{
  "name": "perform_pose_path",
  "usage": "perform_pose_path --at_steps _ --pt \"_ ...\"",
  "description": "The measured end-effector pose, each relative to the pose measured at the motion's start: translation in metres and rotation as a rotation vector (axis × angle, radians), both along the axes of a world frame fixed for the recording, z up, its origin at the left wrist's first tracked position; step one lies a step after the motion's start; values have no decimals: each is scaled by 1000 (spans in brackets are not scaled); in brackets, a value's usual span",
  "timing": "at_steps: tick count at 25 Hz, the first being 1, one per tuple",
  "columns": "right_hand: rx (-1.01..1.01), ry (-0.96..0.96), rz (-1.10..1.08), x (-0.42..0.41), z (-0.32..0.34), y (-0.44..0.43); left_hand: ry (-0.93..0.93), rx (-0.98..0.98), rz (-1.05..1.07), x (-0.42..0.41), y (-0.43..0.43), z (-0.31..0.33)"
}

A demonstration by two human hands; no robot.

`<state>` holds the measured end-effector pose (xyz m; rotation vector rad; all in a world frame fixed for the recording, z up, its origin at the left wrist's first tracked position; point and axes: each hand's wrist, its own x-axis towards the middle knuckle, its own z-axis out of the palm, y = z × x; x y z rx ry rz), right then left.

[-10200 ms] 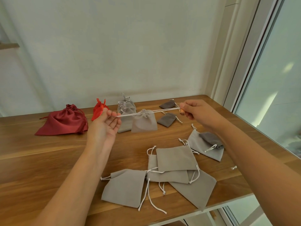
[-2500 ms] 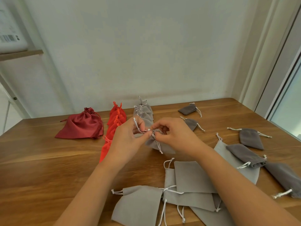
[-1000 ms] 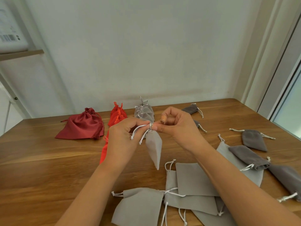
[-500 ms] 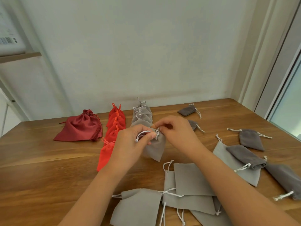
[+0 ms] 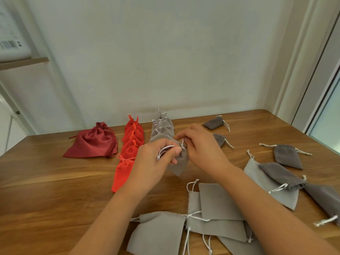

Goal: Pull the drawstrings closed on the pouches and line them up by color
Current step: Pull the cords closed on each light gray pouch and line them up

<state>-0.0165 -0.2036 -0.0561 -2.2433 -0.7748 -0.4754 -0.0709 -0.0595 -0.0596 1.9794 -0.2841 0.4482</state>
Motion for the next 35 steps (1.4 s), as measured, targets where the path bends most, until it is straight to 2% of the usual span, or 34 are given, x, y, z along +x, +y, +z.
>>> perform_pose_path --at_steps 2,6,8,10,12,18,21,23,26,30,35 --pt "153 154 -14 1 0 -2 -16 49 6 0 1 -1" --pt "640 741 82 5 0 1 -56 108 3 0 3 -1" --pt "724 845 104 4 0 4 -137 169 24 0 3 1" --pt "559 676 34 4 -1 5 -156 119 73 0 4 3" --pt "374 464 1 3 -4 6 -99 -79 92 1 4 4" --pt "283 276 48 -1 -9 12 146 -599 37 5 4 9" --pt "216 142 74 -4 -10 11 348 -724 62 7 9 11" --pt "178 44 122 -6 -12 12 465 -704 69 8 15 11" --pt "114 -103 183 -6 -14 12 576 -575 15 8 22 13" --pt "33 -28 253 -12 -16 14 649 -371 -90 6 34 17" --pt "-65 -44 268 -15 -11 13 665 -250 -152 3 36 18"
